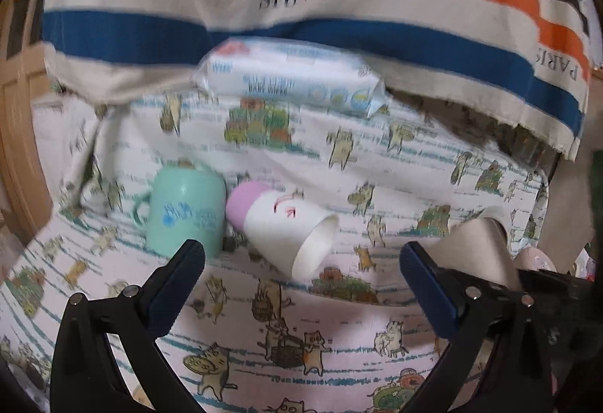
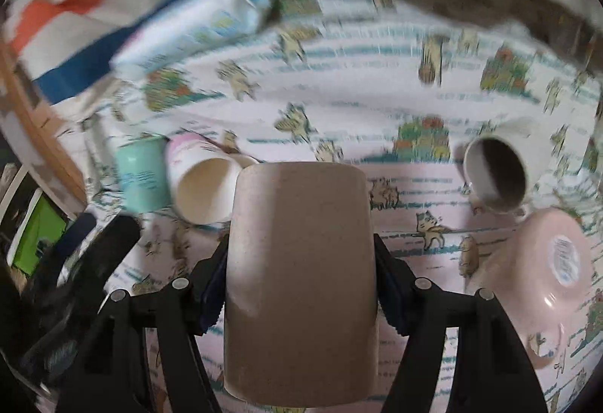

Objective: Flip cup upside down
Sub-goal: 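Lift the beige cup with the right gripper and turn it upright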

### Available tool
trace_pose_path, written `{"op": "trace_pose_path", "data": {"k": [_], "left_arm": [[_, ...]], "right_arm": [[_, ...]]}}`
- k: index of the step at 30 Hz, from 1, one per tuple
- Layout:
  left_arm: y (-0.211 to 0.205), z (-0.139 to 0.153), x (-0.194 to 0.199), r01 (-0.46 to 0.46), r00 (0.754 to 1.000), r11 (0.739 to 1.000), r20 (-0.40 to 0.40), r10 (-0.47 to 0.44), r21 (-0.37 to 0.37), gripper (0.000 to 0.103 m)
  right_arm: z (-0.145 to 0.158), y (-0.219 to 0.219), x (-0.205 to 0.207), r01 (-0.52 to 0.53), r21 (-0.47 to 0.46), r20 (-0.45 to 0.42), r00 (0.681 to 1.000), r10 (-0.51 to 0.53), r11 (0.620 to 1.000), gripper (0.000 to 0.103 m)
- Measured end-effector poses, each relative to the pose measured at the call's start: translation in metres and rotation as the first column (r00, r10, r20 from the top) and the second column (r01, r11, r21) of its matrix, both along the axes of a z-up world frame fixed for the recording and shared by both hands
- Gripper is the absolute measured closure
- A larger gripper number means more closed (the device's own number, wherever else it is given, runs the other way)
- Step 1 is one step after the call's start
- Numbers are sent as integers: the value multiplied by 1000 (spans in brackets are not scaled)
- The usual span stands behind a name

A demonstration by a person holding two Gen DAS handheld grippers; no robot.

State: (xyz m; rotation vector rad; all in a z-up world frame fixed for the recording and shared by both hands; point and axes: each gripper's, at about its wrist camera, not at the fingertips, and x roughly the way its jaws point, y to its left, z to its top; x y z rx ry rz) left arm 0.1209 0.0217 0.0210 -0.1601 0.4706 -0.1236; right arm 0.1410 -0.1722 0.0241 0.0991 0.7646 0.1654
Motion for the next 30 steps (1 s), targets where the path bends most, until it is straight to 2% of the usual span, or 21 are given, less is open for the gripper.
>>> {"op": "trace_pose_path", "data": {"k": [2, 6, 10, 20, 26, 30], "left_arm": [[0, 6, -6, 0, 999, 1000, 42, 0, 3, 0], [3, 14, -17, -6, 994, 1000, 113, 8, -11, 0], [5, 16, -20, -10, 992, 1000, 125, 12, -15, 0], [5, 16, -21, -21, 992, 1000, 122, 22, -9, 0], [-2, 18, -26, -17, 989, 1000, 150, 13, 26, 0], [-2, 18, -27, -17, 987, 999, 158, 12, 31, 0]], "right_arm": [[5, -5, -16, -7, 17, 71, 997, 6, 1000, 34], [8, -17, -36, -11, 93, 139, 990, -2, 996, 34], [7, -19, -44, -9, 77, 200, 980, -7, 997, 34], [-9, -16, -49, -9, 15, 214, 977, 6, 1000, 34], [-9, -12, -55, -32, -3, 228, 973, 32, 999, 34], [-11, -4, -64, -27, -82, 244, 969, 47, 996, 36]]}}
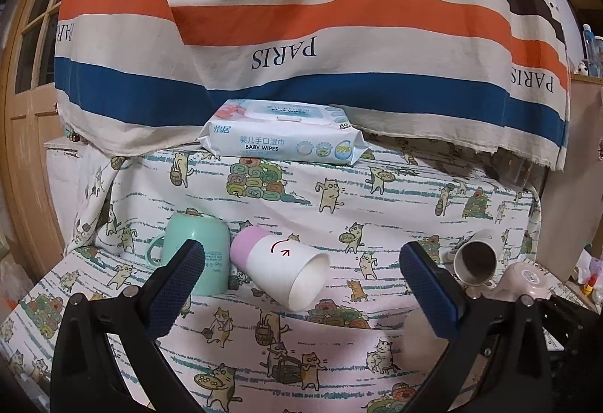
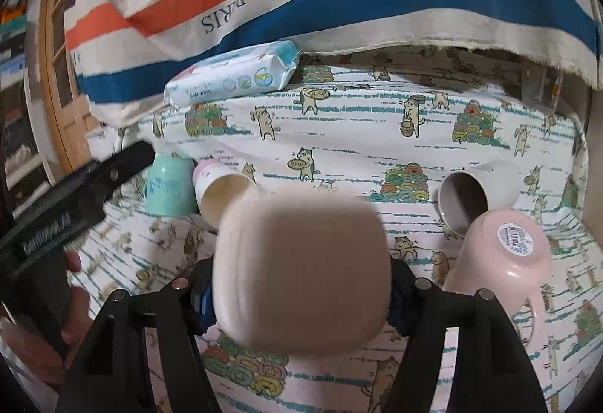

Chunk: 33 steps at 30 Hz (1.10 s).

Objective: Flip cup upside down
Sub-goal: 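Lift the beige cup with the right gripper and turn it upright, then bring the beige cup toward the left gripper while the left gripper closes on it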

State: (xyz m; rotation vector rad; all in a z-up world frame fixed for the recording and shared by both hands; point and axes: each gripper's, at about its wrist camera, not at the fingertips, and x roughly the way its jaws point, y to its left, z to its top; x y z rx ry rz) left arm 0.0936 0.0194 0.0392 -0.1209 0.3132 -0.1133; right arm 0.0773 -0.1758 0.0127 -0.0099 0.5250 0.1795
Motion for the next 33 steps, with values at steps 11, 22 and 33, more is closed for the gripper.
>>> {"op": "trace_pose_path", "data": {"k": [11, 22, 33], "left_arm": [[11, 2, 1, -20, 1000, 999, -7, 20, -45, 0], [12, 19, -33, 14, 998, 999, 57, -11, -49, 0], [4, 6, -73, -4, 1000, 999, 6, 4, 37, 0]], "right_arm": [[-5, -4, 3, -26, 42, -132, 991, 31, 999, 43], [-31, -6, -49, -62, 73, -117, 991, 71, 995, 23], [-34, -16, -74, -68, 131, -142, 986, 87, 989, 23]]}}
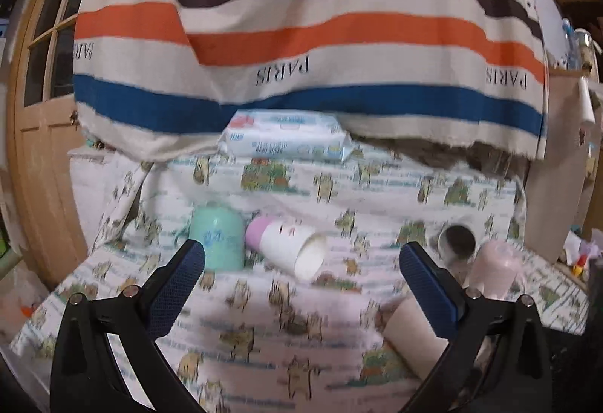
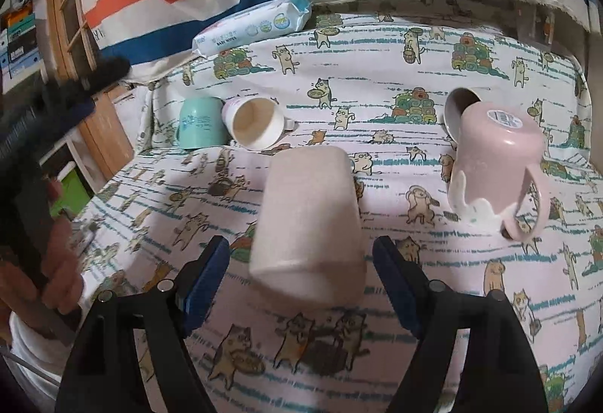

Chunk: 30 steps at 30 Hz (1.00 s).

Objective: Flip cup upside down
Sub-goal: 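Bring the beige cup toward the left gripper while the left gripper closes on it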

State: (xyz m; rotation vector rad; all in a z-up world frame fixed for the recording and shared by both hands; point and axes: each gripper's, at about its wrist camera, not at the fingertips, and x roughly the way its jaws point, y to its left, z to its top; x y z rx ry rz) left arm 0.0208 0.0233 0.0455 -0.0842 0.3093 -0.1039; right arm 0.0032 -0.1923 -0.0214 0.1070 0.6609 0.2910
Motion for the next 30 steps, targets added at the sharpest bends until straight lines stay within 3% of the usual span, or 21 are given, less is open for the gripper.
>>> {"op": "trace_pose_path", "data": {"k": [8, 13, 16, 19, 21, 25, 30], "left_arm": [[-19, -24, -37, -17, 998, 999, -52, 18, 33, 0], [-44, -31, -48, 3, 993, 1000, -115, -3, 1, 0], [-61, -42, -50, 17, 979, 1000, -203, -21, -19, 0], [-75, -49, -49, 24, 962, 996, -268, -46, -86, 0], [-87, -50, -43, -5, 952, 996, -304, -21, -85, 0], [-109, -57, -28, -37, 925, 993, -380, -8, -113, 0], [-132, -64, -24, -48, 923, 994, -386, 4, -103, 1]], "right_arm": [[14, -28, -43, 43, -7, 118, 992, -42, 999, 23], [26, -59, -60, 117, 10, 235, 965, -116, 993, 23], [35, -78, -62, 149, 41, 233, 960, -154, 988, 17], [41, -88, -59, 199, -54, 241, 953, -181, 978, 17], [41, -94, -56, 210, -78, 248, 951, -185, 975, 17], [35, -112, -55, 200, -38, 239, 953, -186, 979, 17], [29, -123, -54, 208, -42, 255, 948, -191, 977, 17]]}}
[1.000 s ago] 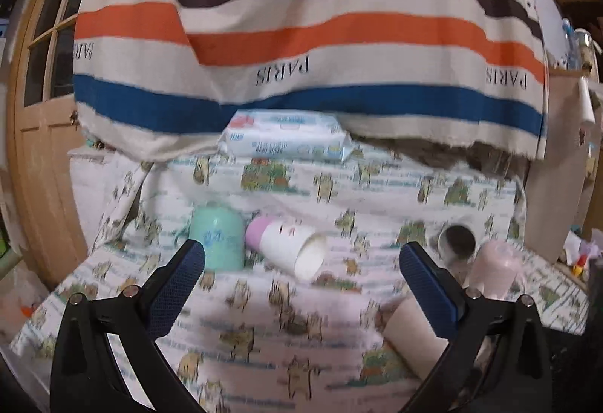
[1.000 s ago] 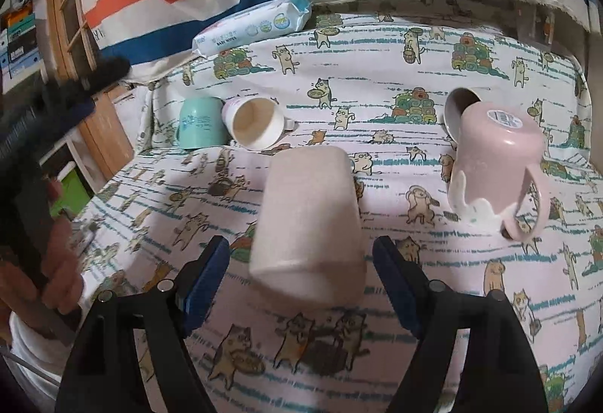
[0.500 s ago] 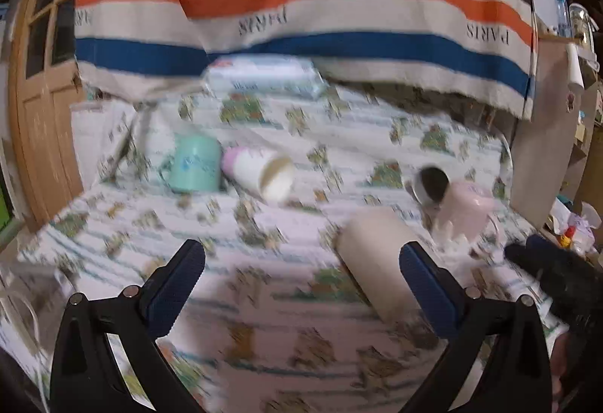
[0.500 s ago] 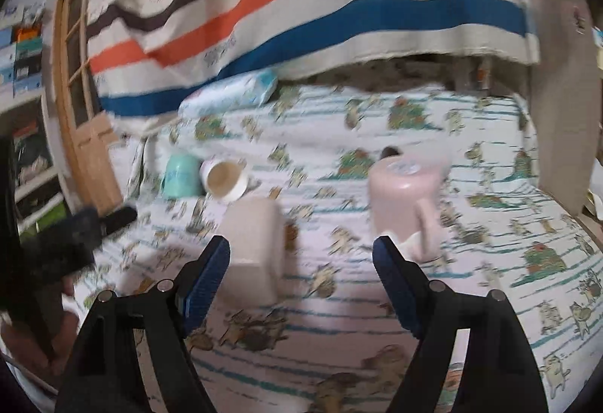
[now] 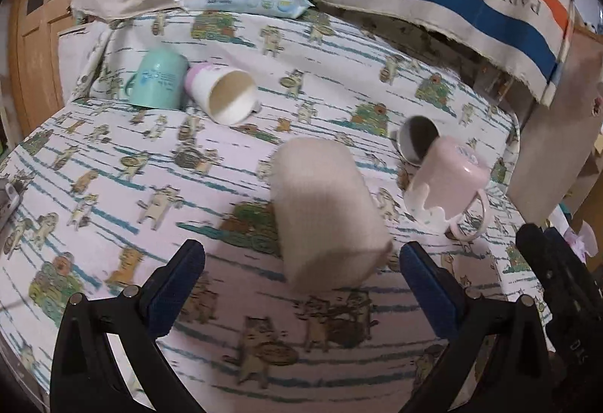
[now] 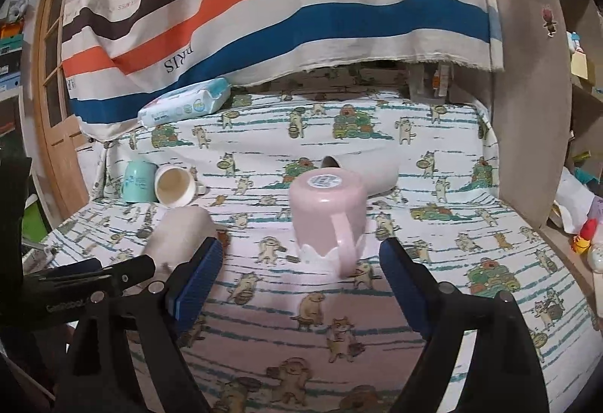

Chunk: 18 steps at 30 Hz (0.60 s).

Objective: Flip cup upside down
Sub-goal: 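Bring the beige cup toward the left gripper while the left gripper closes on it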

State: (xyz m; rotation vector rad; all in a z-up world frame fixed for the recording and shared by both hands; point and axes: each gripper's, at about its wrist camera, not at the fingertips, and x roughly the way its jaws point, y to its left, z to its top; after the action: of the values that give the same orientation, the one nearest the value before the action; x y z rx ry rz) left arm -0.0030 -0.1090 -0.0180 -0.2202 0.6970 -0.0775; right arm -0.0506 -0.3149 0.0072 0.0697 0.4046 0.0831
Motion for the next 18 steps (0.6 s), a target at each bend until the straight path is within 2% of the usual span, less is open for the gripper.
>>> {"op": "trace_pose_path", "data": {"k": [3, 6, 15, 16, 18], "left_arm": [[-15, -4, 4, 14, 1000, 999, -9, -13, 35, 1], [-25, -9, 10, 12, 1000, 999, -25, -11, 45, 1], [-24, -18, 32, -73, 993, 997, -89, 76, 37, 1], [-24, -19, 32, -69, 993, 997, -93, 73, 40, 2], [-27, -19, 31, -54, 994, 997, -92, 59, 57, 17]], "right_arm": [[-2, -7, 3, -35, 43, -7, 999, 36, 998, 17], [-4, -10, 5, -27, 33, 0, 1000, 27, 999, 17], [-11, -22, 10, -41, 63, -23, 999, 42, 997, 17], [-12, -25, 9, -43, 77, -22, 999, 45, 996, 17], [-12, -27, 9, -38, 80, -22, 999, 40, 996, 17]]}}
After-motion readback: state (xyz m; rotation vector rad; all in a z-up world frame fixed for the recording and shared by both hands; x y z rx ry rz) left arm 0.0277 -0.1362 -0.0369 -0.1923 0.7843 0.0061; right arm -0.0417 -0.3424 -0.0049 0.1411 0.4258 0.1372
